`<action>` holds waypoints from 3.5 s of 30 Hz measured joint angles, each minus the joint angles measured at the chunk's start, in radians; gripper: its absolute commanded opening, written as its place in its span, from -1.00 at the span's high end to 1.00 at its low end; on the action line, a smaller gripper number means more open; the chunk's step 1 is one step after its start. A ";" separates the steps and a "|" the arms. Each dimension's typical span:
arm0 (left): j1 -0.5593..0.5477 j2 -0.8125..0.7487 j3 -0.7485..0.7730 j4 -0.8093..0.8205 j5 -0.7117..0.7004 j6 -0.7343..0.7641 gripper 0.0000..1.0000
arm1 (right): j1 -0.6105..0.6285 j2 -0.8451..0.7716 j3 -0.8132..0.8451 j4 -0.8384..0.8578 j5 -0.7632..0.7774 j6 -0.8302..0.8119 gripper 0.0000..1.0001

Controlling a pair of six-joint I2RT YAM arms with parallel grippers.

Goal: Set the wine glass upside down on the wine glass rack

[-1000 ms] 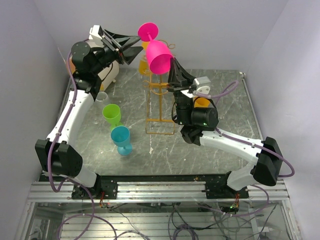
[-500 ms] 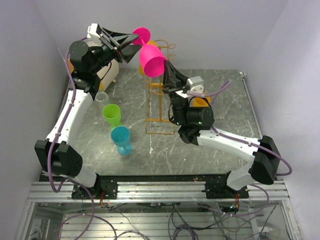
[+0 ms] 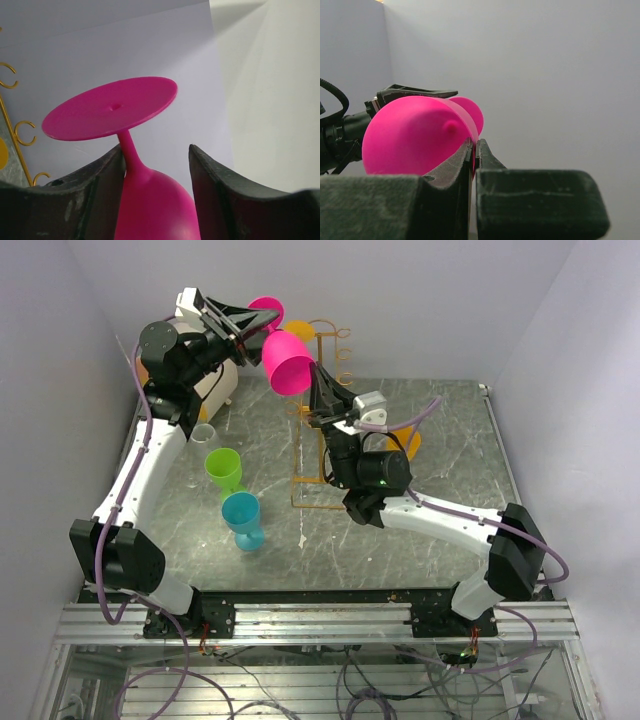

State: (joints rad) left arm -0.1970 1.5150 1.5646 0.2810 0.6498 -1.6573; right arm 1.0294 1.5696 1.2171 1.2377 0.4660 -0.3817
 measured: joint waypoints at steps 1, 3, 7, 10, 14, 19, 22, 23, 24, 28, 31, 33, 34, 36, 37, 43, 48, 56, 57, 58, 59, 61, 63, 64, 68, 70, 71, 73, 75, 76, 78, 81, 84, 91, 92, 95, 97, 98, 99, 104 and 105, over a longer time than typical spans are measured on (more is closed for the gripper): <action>0.000 0.000 0.000 -0.001 0.000 0.001 -0.08 | 0.000 0.003 0.000 0.004 0.000 0.000 1.00; 0.000 0.002 0.000 -0.002 0.000 0.001 0.15 | 0.000 0.004 0.000 0.013 0.000 -0.001 1.00; -0.003 0.006 0.000 -0.002 -0.001 0.005 0.34 | 0.000 0.004 0.002 0.028 -0.003 -0.005 1.00; -0.003 0.010 0.000 0.000 -0.002 0.003 0.43 | 0.000 0.004 0.002 0.027 -0.003 -0.004 1.00; -0.001 0.019 0.000 0.014 -0.002 -0.001 0.86 | 0.000 0.001 0.002 0.005 -0.010 0.012 1.00; 0.006 0.033 -0.002 0.060 0.009 0.004 0.86 | -0.002 -0.023 -0.001 -0.064 -0.035 0.044 0.31; 0.022 0.056 0.035 0.055 0.049 0.055 0.86 | 0.001 -0.043 -0.004 -0.132 -0.085 0.075 -0.57; 0.026 0.067 0.057 0.051 0.061 0.080 0.86 | 0.002 -0.052 -0.006 -0.156 -0.098 0.093 -0.71; 0.034 0.082 0.097 0.026 0.079 0.113 0.86 | 0.003 -0.065 -0.013 -0.188 -0.116 0.103 -0.88; 0.084 0.109 0.249 -0.089 0.141 0.305 0.86 | 0.005 -0.131 -0.056 -0.288 -0.148 0.138 -1.00; 0.113 0.105 0.353 -0.212 0.177 0.497 0.86 | 0.005 -0.199 -0.103 -0.349 -0.153 0.158 -1.00; 0.117 0.098 0.410 -0.312 0.190 0.644 0.86 | 0.005 -0.247 -0.115 -0.412 -0.160 0.172 -1.00; 0.117 0.092 0.442 -0.391 0.196 0.758 0.86 | 0.005 -0.275 -0.116 -0.455 -0.163 0.182 -1.00; 0.117 0.076 0.481 -0.523 0.196 0.965 0.86 | 0.005 -0.333 -0.110 -0.553 -0.158 0.203 -1.00; 0.116 0.062 0.491 -0.598 0.190 1.087 0.86 | 0.005 -0.358 -0.093 -0.615 -0.146 0.219 -1.00; 0.115 -0.035 0.438 -0.875 0.072 1.648 0.87 | 0.004 -0.398 0.119 -1.029 0.065 0.352 -1.00; 0.115 -0.075 0.289 -0.924 -0.008 1.943 0.86 | -0.001 -0.409 0.179 -1.281 0.197 0.475 -1.00; 0.115 -0.030 0.075 -0.817 -0.016 2.150 0.86 | -0.016 -0.490 0.077 -1.464 0.293 0.614 -1.00; 0.115 -0.010 0.074 -0.803 -0.011 2.168 0.86 | -0.029 -0.490 0.084 -1.501 0.304 0.639 -1.00; 0.115 0.009 0.073 -0.787 -0.005 2.183 0.86 | -0.047 -0.485 0.094 -1.543 0.309 0.668 -1.00; 0.115 0.022 0.070 -0.773 0.002 2.195 0.86 | -0.079 -0.477 0.106 -1.587 0.304 0.699 -1.00; 0.115 0.042 0.062 -0.752 0.028 2.219 0.86 | -0.167 -0.455 0.128 -1.661 0.267 0.755 -1.00; 0.115 0.055 0.061 -0.742 0.061 2.233 0.86 | -0.286 -0.433 0.134 -1.724 0.204 0.811 -1.00; 0.115 0.061 0.061 -0.736 0.079 2.238 0.86 | -0.339 -0.426 0.130 -1.751 0.175 0.833 -1.00; 0.115 0.086 0.063 -0.700 0.151 2.226 0.86 | -0.430 -0.433 0.097 -1.815 0.096 0.885 -1.00; 0.115 0.102 0.074 -0.695 0.196 2.221 0.86 | -0.438 -0.443 0.093 -1.835 0.073 0.895 -1.00; 0.115 0.110 0.082 -0.695 0.216 2.219 0.86 | -0.439 -0.449 0.093 -1.843 0.066 0.901 -1.00; 0.115 0.130 0.107 -0.698 0.264 2.217 0.86 | -0.442 -0.462 0.091 -1.853 0.062 0.911 -1.00; 0.115 0.145 0.129 -0.701 0.304 2.218 0.86 | -0.443 -0.491 0.069 -1.856 0.061 0.924 -1.00; 0.114 0.152 0.142 -0.706 0.323 2.219 0.86 | -0.443 -0.512 0.052 -1.860 0.061 0.932 -1.00; 0.111 0.166 0.166 -0.717 0.353 2.225 0.86 | -0.445 -0.554 0.023 -1.875 0.062 0.946 -1.00; 0.105 0.179 0.182 -0.729 0.371 2.230 0.86 | -0.446 -0.619 -0.006 -1.901 0.067 0.965 -1.00; 0.097 0.183 0.182 -0.742 0.377 2.238 0.86 | -0.446 -0.653 -0.010 -1.918 0.076 0.977 -1.00; 0.074 0.187 0.175 -0.729 0.388 2.227 0.86 | -0.446 -0.654 -0.010 -1.955 0.085 0.990 -1.00; 0.069 0.188 0.175 -0.726 0.388 2.224 0.86 | -0.446 -0.653 -0.010 -1.959 0.085 0.990 -1.00; 0.053 0.192 0.175 -0.719 0.390 2.216 0.86 | -0.446 -0.653 -0.010 -1.965 0.085 0.990 -1.00; 0.044 0.195 0.175 -0.719 0.391 2.216 0.86 | -0.446 -0.653 -0.010 -1.965 0.087 0.991 -1.00; 0.039 0.199 0.175 -0.720 0.391 2.216 0.86 | -0.446 -0.653 -0.011 -1.965 0.088 0.991 -1.00; 0.035 0.202 0.175 -0.721 0.390 2.217 0.86 | -0.446 -0.654 -0.013 -1.965 0.088 0.991 -1.00; 0.019 0.222 0.175 -0.724 0.386 2.218 0.86 | -0.446 -0.657 -0.023 -1.965 0.089 0.991 -1.00; 0.018 0.225 0.175 -0.724 0.383 2.218 0.86 | -0.446 -0.658 -0.026 -1.965 0.088 0.990 -1.00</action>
State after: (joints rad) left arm -0.1791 1.7401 1.7401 -0.4431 1.0332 0.5606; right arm 0.5835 0.9115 1.1912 -0.7273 0.5537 0.6086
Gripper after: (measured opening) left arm 0.231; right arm 0.997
